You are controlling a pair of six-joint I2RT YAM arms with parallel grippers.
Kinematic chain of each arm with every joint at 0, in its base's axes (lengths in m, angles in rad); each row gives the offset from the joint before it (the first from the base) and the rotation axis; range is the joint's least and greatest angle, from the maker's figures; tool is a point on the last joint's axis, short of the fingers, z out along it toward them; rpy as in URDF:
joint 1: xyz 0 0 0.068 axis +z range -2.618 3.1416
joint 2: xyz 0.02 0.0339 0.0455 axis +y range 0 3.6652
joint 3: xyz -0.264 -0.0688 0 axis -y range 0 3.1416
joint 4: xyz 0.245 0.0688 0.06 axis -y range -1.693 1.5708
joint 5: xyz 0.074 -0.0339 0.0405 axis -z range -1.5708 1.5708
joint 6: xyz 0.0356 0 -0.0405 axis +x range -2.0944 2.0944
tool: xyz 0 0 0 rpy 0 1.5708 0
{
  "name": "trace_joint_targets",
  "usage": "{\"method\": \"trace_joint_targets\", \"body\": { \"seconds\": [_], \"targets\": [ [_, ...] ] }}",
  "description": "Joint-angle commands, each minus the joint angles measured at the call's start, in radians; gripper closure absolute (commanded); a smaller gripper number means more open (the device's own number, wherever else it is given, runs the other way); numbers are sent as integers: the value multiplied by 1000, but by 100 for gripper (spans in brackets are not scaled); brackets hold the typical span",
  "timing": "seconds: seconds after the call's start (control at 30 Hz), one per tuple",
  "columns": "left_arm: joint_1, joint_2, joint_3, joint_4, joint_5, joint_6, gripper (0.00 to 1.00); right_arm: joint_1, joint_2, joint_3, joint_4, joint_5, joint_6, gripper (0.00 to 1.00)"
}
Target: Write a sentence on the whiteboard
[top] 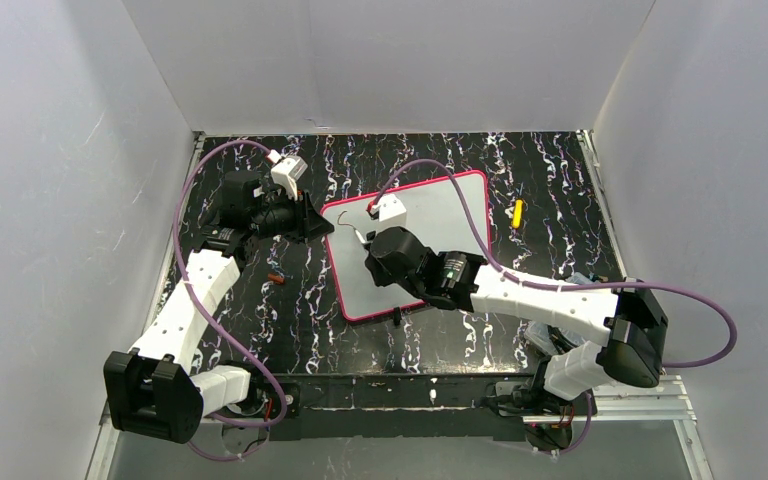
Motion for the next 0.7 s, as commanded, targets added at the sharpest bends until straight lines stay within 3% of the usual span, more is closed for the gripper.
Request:
{"method": "trace_joint_targets", "body": {
  "seconds": [0.0,0.67],
  "targets": [
    [-16,-38,-9,-36,8,36,97,1,-14,-20,-23,19,14,99],
    [-16,-41,-9,-39,6,41,98,60,55,27,45,-6,-14,99]
  ]
}}
